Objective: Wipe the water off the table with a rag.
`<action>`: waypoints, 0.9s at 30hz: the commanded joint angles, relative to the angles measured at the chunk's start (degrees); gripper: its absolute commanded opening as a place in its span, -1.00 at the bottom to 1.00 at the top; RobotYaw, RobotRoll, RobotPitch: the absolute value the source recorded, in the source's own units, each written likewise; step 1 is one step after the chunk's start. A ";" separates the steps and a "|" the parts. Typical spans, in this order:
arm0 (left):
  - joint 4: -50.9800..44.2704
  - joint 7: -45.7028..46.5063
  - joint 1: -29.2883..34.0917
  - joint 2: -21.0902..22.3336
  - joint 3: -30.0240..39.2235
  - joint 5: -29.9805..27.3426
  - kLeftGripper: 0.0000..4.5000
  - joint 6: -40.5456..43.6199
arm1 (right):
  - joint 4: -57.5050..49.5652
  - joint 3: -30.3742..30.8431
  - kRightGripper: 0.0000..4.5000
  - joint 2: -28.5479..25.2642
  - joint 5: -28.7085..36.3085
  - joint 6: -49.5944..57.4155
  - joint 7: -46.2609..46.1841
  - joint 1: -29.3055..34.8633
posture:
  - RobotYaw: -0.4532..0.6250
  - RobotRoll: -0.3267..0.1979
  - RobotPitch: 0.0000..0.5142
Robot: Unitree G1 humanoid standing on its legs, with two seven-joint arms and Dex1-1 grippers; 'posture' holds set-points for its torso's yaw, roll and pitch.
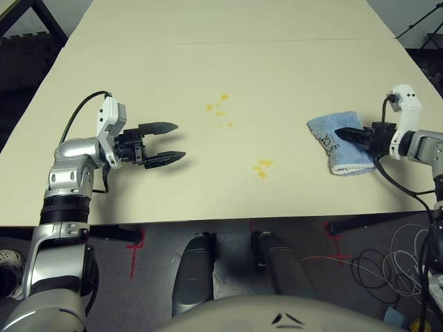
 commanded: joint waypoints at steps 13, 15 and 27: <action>-0.74 -2.44 1.11 3.69 -1.06 0.90 1.00 -1.98 | -32.29 -3.75 -1.00 6.93 18.42 25.42 -4.62 3.85 | 0.12 0.25 -0.12; -1.37 -2.53 1.37 4.01 -0.98 0.67 1.00 -1.57 | -35.00 -2.03 -1.00 9.87 18.38 26.17 -7.38 4.86 | 0.14 0.25 -0.11; -5.16 -1.88 4.75 5.90 0.25 -0.64 1.00 -0.29 | -33.05 7.83 -1.00 17.05 13.98 22.97 -14.37 9.50 | 0.21 0.25 -0.09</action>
